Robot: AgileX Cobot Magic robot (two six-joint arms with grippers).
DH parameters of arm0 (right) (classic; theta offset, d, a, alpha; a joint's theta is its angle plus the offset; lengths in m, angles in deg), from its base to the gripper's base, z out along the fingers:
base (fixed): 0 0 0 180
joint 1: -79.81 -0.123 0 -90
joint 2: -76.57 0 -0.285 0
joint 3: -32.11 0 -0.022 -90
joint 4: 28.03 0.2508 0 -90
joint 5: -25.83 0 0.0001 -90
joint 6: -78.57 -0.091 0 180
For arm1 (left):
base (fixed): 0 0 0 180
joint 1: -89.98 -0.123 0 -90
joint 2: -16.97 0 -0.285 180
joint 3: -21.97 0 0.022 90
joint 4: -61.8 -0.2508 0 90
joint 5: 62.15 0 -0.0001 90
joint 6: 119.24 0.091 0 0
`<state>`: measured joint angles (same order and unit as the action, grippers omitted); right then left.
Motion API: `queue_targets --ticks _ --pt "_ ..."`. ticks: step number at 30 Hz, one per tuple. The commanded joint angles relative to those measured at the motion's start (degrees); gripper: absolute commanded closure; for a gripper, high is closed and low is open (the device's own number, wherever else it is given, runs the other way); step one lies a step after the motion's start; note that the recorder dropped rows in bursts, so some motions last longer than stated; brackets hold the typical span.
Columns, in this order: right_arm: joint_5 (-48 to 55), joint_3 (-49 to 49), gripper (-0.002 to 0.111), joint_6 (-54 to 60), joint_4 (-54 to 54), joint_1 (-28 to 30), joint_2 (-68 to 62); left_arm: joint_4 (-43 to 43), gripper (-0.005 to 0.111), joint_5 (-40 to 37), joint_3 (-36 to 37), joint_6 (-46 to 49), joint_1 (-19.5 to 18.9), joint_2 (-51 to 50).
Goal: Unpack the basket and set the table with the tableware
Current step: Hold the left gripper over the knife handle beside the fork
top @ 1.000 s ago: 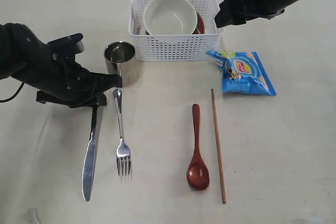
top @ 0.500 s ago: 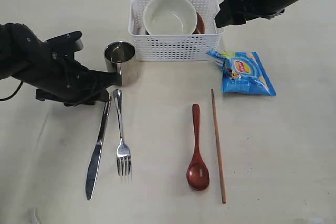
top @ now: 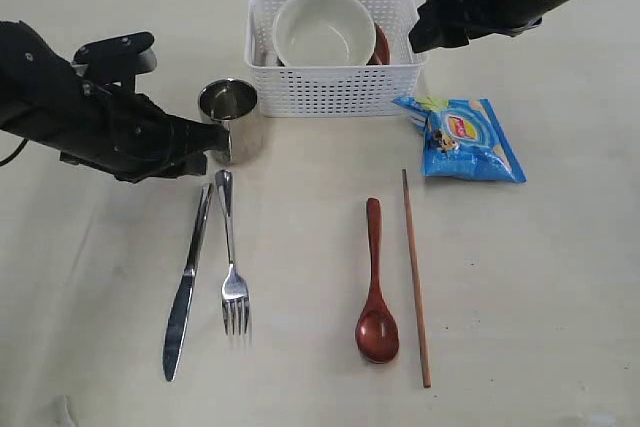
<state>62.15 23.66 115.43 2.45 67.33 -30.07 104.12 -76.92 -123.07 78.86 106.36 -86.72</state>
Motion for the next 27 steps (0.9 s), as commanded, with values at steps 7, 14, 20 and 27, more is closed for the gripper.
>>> queue_targets --ticks 7,14,20,27 --pt "0.00 -0.22 0.037 0.04 0.15 0.29 0.33 -1.68 0.073 -7.21 -0.14 3.95 0.15 0.57" --pt "0.00 -0.22 0.037 -0.06 0.15 0.29 0.33 -1.29 0.073 -5.74 -0.14 6.64 3.44 0.57" --pt "0.00 -0.22 0.037 -0.06 0.15 0.29 0.33 -1.13 0.097 -1.63 -0.14 7.16 7.80 0.57" --pt "0.00 -0.22 0.037 -0.06 0.15 0.29 0.33 3.15 0.107 1.44 -0.14 7.05 8.58 0.57"
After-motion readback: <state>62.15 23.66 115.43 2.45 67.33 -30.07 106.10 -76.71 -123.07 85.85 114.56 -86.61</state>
